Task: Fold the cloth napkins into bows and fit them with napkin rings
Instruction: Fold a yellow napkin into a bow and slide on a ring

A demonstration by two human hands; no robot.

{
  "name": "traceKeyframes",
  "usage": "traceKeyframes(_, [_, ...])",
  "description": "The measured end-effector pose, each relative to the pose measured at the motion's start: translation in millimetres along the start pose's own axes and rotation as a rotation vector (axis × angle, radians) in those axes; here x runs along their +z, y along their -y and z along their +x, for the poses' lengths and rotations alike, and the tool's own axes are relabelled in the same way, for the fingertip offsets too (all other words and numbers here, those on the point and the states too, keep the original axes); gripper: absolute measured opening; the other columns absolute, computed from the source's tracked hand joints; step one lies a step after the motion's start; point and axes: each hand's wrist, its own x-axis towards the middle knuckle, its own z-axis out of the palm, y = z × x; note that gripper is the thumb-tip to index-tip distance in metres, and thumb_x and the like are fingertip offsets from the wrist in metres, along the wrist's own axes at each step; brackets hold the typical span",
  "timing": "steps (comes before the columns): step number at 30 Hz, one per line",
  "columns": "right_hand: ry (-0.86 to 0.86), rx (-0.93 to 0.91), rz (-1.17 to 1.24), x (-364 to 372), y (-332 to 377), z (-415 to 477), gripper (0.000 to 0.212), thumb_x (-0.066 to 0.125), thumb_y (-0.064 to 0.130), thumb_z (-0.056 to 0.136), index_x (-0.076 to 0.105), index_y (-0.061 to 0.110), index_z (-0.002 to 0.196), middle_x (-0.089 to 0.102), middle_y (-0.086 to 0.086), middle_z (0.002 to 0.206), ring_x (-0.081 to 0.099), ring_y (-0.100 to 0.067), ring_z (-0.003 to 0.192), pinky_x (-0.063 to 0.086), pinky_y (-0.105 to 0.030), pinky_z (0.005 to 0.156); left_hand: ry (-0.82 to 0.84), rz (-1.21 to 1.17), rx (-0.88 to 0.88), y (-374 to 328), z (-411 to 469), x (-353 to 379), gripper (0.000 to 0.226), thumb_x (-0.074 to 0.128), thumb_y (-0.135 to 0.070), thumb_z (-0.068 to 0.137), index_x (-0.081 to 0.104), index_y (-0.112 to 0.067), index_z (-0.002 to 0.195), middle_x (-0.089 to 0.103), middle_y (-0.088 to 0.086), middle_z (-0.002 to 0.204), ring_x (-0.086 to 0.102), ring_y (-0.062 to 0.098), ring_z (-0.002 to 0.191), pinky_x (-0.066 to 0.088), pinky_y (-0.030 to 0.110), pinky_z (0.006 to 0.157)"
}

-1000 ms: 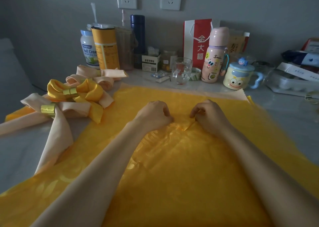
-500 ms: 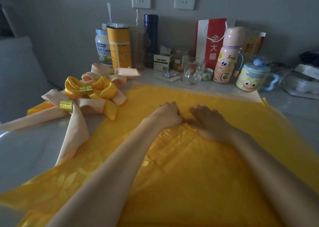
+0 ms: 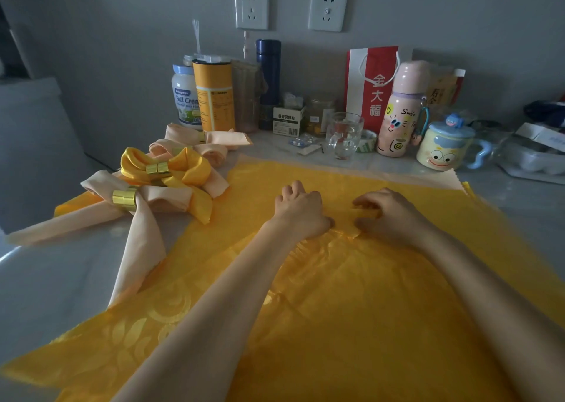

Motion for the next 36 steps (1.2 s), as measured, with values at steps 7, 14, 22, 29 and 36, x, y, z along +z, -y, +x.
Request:
traceKeyframes(7, [-0.126,-0.051,-0.001,2.3,2.1,-1.7,0.012,0.066,0.020,0.081,0.056,0.024,0.085,0.051,0.002,0.093,0.052,-0.021,0.096,0.039,-0.043,0.092,-0.196,0.017,0.099,-5.6,0.4,4.7,0.028,0.052,-0.020,0.091,0.054,-0.018,0.119,0.042,0.006,0.127,0.030,0.027,0.118,0.025,0.032,0.096])
traceKeyframes(14, [-0.226,-0.186,-0.044,12.2,7.0,-6.1,0.010,0.061,0.011,0.082,0.058,0.014,0.091,0.058,-0.003,0.094,0.053,-0.024,0.093,0.040,-0.038,0.083,-0.317,-0.011,0.178,-2.7,-3.1,12.6,0.025,0.051,-0.012,0.091,0.055,-0.017,0.115,0.055,0.003,0.119,0.039,0.025,0.117,0.025,0.031,0.093])
traceKeyframes(22, [-0.195,-0.232,-0.147,3.3,14.5,-11.9,0.024,0.064,0.011,0.078,0.044,0.022,0.068,0.049,0.002,0.077,0.046,-0.019,0.076,0.027,-0.027,0.063,-0.188,0.072,0.205,-12.3,-7.9,-6.9,0.025,0.056,-0.014,0.086,0.057,-0.017,0.111,0.057,0.002,0.112,0.050,0.021,0.105,0.036,0.025,0.071])
traceKeyframes(29, [-0.026,-0.253,-0.352,-2.1,25.4,-20.2,0.020,0.053,0.005,0.083,0.040,0.021,0.081,0.036,0.004,0.084,0.048,-0.021,0.070,0.027,-0.025,0.051,0.213,-0.152,0.102,-6.9,-8.4,-19.6,0.033,0.063,-0.029,0.086,0.056,-0.015,0.115,0.056,0.002,0.117,0.053,0.018,0.095,0.042,0.028,0.073])
traceKeyframes(36, [0.276,-0.078,-0.182,-17.3,36.2,-18.9,0.017,0.050,0.009,0.084,0.053,0.024,0.094,0.046,0.006,0.093,0.052,-0.017,0.093,0.045,-0.028,0.076,0.256,-0.161,0.108,-4.8,-8.7,-21.5,0.028,0.056,-0.027,0.093,0.058,-0.014,0.117,0.056,0.002,0.123,0.054,0.020,0.109,0.040,0.026,0.079])
